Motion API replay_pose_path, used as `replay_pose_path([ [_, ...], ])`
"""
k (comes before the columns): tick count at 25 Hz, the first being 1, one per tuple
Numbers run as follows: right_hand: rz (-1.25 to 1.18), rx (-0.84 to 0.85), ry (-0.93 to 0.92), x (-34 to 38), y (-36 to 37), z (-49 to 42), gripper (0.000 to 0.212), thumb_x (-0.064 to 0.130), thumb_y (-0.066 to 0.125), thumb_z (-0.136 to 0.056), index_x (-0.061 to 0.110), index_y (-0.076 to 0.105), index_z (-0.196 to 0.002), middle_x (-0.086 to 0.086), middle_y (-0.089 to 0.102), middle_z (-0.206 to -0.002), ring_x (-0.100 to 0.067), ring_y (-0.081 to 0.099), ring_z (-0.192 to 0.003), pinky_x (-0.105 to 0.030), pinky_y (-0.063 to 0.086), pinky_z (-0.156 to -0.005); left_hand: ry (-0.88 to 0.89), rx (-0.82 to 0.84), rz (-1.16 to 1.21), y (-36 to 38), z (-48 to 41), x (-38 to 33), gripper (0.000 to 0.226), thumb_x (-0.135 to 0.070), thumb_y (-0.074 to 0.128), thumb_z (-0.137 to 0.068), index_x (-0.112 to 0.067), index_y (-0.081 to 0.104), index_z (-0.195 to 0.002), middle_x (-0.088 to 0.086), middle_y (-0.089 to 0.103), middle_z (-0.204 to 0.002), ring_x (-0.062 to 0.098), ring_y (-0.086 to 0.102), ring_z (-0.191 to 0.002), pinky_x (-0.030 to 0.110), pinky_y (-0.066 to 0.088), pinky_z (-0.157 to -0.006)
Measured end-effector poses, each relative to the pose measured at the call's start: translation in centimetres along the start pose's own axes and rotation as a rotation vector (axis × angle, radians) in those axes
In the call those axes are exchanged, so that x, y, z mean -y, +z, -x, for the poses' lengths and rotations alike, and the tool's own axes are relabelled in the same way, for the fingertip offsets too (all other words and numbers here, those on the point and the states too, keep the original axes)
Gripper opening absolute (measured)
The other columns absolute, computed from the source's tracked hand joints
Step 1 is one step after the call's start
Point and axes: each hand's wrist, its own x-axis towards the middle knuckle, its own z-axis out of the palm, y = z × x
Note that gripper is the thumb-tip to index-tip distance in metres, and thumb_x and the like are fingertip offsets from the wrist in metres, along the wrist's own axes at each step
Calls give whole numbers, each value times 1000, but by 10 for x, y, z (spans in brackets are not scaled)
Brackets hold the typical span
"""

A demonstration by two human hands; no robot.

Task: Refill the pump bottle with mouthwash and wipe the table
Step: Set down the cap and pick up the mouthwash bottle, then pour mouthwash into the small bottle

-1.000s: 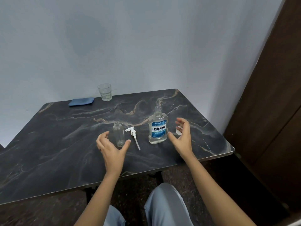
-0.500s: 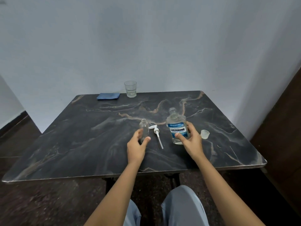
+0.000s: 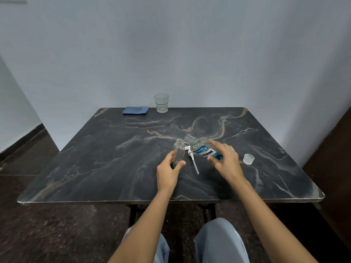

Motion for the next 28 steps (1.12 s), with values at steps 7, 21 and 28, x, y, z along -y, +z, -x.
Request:
replay_pose_path([
  [7, 41, 4, -27, 8, -2, -6, 54, 19, 74, -79, 36, 56, -127, 6, 62, -107, -17, 49, -105, -46, 37, -99, 1, 4, 20, -1, 0, 0, 55, -26, 75, -81, -27, 56, -132, -11, 63, -126, 1, 55, -114, 17, 40, -95],
  [21, 262, 28, -91, 28, -23, -17, 50, 17, 70, -83, 29, 55, -129, -1, 61, -114, -21, 46, -109, -38, 28, -96, -6, -5, 39, -2, 2, -2, 55, -25, 76, -81, -26, 57, -133, -6, 65, -123, 6, 57, -117, 18, 40, -95],
  [28, 315, 55, -90, 35, -31, -21, 48, 17, 68, -84, 31, 55, -128, 0, 61, -115, -21, 47, -109, -40, 29, -98, -18, -1, 47, -2, 2, -2, 57, -24, 76, -81, -26, 56, -134, -4, 65, -123, 2, 55, -112, 17, 38, -95],
])
